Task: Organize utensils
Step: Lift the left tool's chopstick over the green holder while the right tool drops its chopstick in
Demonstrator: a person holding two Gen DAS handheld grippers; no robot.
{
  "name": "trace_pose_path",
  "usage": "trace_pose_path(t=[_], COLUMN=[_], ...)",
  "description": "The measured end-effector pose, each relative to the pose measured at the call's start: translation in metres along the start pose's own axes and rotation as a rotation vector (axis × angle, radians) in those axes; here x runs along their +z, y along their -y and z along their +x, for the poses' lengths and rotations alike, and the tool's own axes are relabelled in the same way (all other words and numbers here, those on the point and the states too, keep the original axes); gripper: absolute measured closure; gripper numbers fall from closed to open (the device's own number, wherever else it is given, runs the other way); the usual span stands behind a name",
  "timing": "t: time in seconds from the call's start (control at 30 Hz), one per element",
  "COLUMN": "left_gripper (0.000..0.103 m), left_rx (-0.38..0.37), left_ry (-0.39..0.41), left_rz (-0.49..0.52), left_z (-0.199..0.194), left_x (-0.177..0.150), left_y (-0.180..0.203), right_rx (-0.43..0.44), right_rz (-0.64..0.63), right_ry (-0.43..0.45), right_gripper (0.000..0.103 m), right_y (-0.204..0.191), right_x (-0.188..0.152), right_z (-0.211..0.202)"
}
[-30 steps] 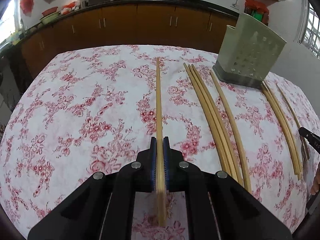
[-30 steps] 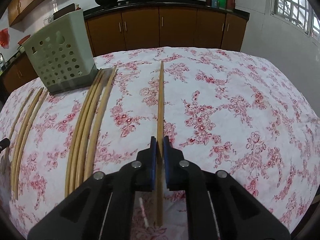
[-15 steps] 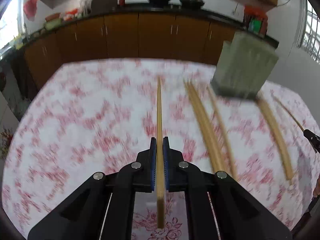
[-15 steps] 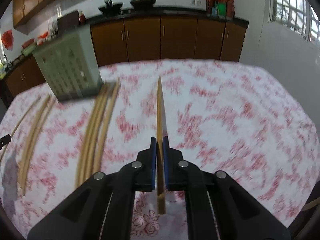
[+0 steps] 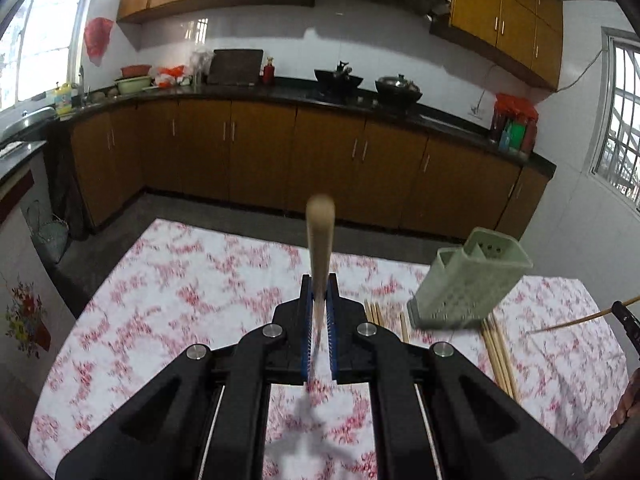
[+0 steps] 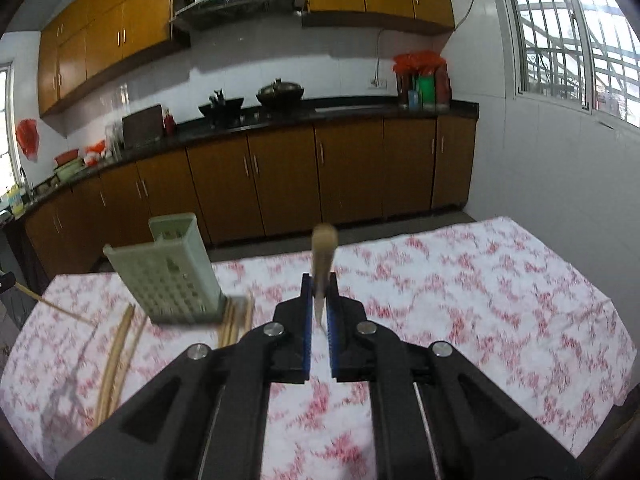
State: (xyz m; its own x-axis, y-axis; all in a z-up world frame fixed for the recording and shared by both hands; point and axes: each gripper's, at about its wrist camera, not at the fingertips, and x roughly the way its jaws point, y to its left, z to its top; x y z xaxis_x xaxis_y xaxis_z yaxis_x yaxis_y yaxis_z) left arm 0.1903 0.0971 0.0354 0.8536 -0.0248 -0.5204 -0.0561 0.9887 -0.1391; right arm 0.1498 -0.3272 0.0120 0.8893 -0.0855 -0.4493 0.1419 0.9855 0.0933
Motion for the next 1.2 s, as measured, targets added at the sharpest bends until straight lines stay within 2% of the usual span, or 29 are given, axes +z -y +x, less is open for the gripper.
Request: trace_pose_path(t=[0.07,0.2,0.33,0.47,0.6,0.67,0.83,1.0,1.03,1.17,1.2], left_gripper=[0.096,0.096,0.096,0.096,0.096,0.096,0.096,0.096,0.096,0.095,0.093], left_rx=[0.005,-0.016,-0.073,-0.163,-0.238,-0.261,-0.264,-0.253,-0.256,-0.261,-0.262], left_ry=[0.012,0.059,0.15,0.232,0.284,0.284,0.222,0.154,0.142,0.13,0.128], left_rz=[0.012,0.008,-0.004,-0.015,-0.002,0.009,0.061,0.068,0.063,0.045,0.044], left_z=[-0.001,-0.01,-0.028,-0.044,-0.046,-0.039,-0.003,0.016,0.018,0.012,0.011], left_x=[0.008,0.029,0.063,0.087,0.091,0.085,0.066,0.053,0.052,0.052,0.051], left_y=[0.001,0.007,0.026,0.051,0.081,0.091,0.117,0.124,0.123,0.117,0.116], right_rx=[0.007,0.057,0.148,0.252,0.295,0.3,0.28,0.27,0.267,0.268,0.266], right_rz=[-0.001,0.01,0.048,0.071,0.054,0.047,0.008,-0.022,-0.019,-0.006,-0.007], right_ry=[0.023,0.136,0.242,0.293,0.286,0.265,0.175,0.112,0.108,0.115,0.12], right_gripper=[0.095,0.095,0.095,0.095,0.095,0.095,0.095,0.094,0.093,0.074,0.073], right_y=[-0.003,-0.016,-0.028,-0.046,-0.063,-0.07,-0.086,-0.096,-0.097,-0.095,-0.093], right_x=[0.012,0.055,0.094,0.117,0.118,0.114,0.097,0.078,0.074,0.072,0.072], right_z=[0.0,-0.019,-0.039,-0.046,-0.037,-0.026,0.01,0.027,0.028,0.023,0.021])
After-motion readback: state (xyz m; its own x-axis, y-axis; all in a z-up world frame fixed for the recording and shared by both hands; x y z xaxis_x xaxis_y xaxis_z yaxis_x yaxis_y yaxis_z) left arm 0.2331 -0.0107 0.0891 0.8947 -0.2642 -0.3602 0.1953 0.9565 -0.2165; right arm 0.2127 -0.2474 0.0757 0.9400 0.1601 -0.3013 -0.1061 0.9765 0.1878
